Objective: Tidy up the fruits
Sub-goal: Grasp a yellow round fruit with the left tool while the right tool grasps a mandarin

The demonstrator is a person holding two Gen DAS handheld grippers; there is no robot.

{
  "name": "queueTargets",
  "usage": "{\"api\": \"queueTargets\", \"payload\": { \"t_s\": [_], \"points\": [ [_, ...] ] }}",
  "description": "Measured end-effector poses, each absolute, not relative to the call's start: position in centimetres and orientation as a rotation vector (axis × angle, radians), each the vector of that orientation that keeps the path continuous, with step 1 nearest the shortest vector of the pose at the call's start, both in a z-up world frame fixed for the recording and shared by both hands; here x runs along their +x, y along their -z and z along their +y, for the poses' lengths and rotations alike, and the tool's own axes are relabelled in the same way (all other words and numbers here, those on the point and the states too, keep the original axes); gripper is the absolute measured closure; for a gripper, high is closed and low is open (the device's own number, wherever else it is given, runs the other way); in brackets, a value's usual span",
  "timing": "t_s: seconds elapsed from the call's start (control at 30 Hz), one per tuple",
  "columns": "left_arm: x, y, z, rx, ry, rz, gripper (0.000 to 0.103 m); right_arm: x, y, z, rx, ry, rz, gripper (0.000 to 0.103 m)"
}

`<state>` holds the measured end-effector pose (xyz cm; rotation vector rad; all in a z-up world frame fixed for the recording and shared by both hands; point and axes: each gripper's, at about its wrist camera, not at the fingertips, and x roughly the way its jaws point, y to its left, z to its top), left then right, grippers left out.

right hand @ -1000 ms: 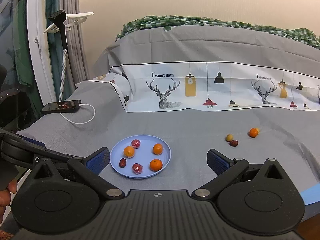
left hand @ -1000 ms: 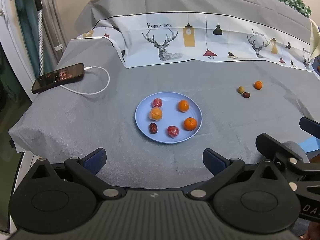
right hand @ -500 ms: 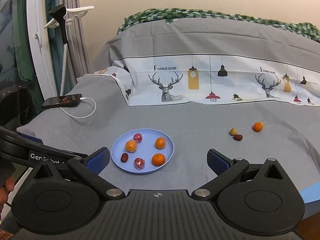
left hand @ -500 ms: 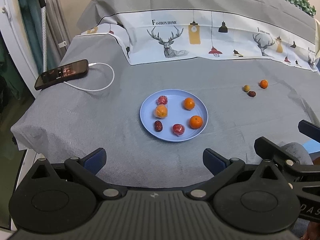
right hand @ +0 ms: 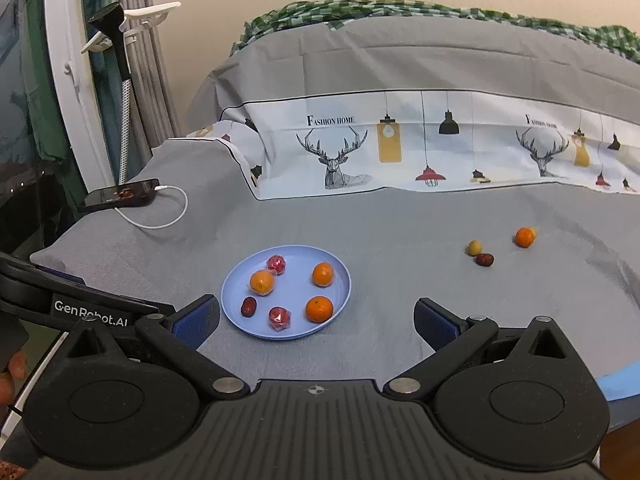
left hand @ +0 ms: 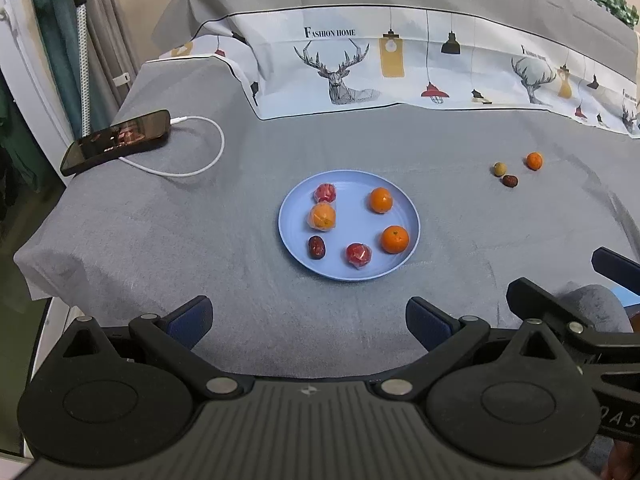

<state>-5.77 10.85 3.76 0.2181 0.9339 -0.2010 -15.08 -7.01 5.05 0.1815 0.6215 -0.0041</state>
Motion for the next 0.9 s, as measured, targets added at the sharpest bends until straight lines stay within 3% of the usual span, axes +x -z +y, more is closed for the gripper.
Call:
{"api": "queueTargets", "payload": {
  "t_s": [0.47,0.67,0.9],
  "points": [
    [0.7,-1.7,4.3,0.213,0.277,1.021,0.0,-12.8,-1.8,-16.0,0.336,0.321,0.614,0.001],
    [5.9,-0.1,-2.7,0.268,0.35,0.992,0.0,-9.7,0.8,-23.2,0.343,0.5,0.602,0.001],
    [13.0,6.1,-13.5,0.396,0.463,0.993,0.0,-2.4,6.3,-32.5,0.367,0.627,0.669,0.001]
  ]
}}
